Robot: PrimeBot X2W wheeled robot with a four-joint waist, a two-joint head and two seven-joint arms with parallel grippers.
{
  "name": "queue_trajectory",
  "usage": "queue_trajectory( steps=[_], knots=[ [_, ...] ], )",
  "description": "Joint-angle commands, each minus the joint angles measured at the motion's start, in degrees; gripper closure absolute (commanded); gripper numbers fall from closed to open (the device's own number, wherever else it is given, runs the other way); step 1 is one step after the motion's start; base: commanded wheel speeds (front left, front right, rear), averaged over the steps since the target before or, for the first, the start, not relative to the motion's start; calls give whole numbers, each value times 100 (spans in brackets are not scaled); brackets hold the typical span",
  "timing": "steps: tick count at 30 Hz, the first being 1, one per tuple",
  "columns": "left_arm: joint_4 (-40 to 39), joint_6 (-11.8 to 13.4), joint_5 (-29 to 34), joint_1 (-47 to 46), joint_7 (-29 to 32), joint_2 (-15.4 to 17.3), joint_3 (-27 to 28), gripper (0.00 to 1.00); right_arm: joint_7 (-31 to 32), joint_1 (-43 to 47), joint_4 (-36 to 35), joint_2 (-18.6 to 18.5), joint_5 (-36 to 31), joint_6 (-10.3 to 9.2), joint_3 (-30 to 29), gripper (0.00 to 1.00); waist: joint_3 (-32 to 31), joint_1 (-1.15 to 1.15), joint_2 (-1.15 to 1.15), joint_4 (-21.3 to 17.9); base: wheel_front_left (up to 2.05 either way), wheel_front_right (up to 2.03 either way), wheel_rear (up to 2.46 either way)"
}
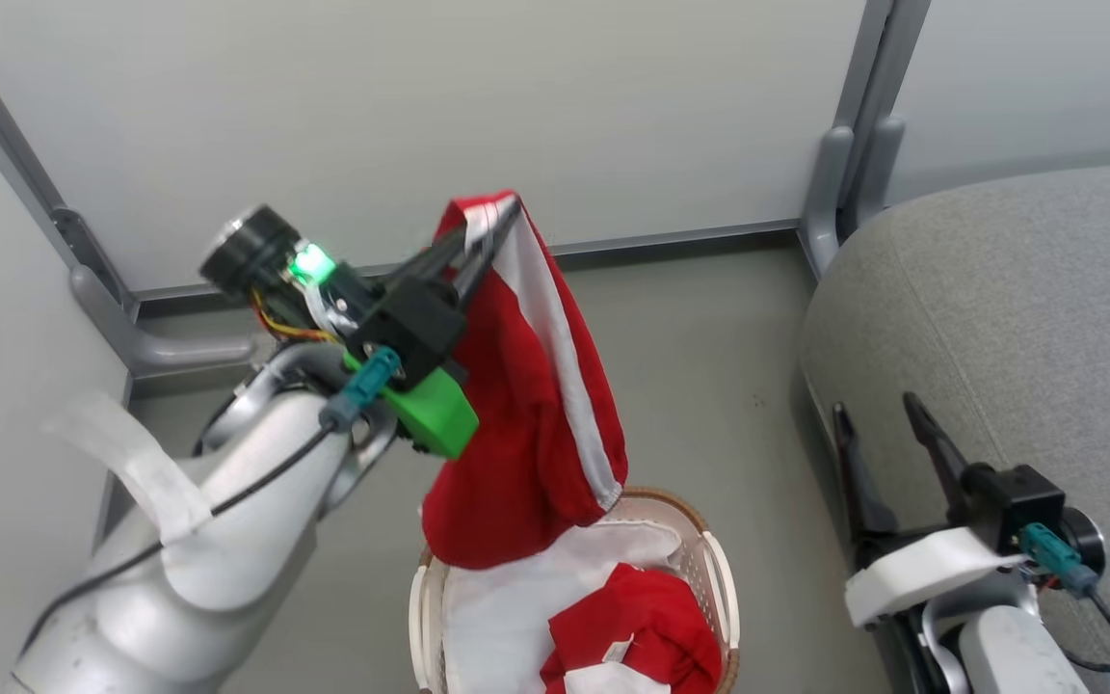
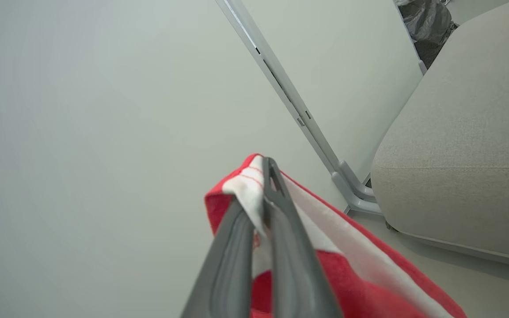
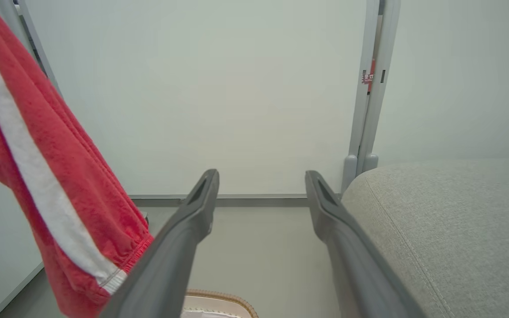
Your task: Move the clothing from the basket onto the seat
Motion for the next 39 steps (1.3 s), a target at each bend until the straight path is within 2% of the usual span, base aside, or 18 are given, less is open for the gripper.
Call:
queue_trajectory(
  steps=[1,7,13,17,31,39],
  knots=[
    [-53,-6,-77,-155,36,74,-22,100,-26,-65,-28,-23,-24,-4,109,0,-33,0,0,-8,0,0,0],
    [-26,-7,-303,-614,110,199,21,100,-26,-303,-100,-23,149,-4,900,0,-76,0,0,-43,0,0,0],
    [7,-1,-457,-863,101,88,-47,100,-26,-621,81,-25,271,-4,1870,0,-146,0,0,-4,0,0,0],
    [-52,1,-469,-955,77,36,-136,100,-26,-923,387,-26,262,-4,2320,0,-179,0,0,57,0,0,0],
    [-386,1,-497,-1056,70,-181,-524,100,-20,-2220,2010,-24,254,-4,3086,0,-189,0,0,214,0,0,0],
    [-712,2,-568,-1244,170,-303,-722,100,-20,-2606,2258,-21,342,-4,3388,0,-169,0,0,275,0,0,0]
  ],
)
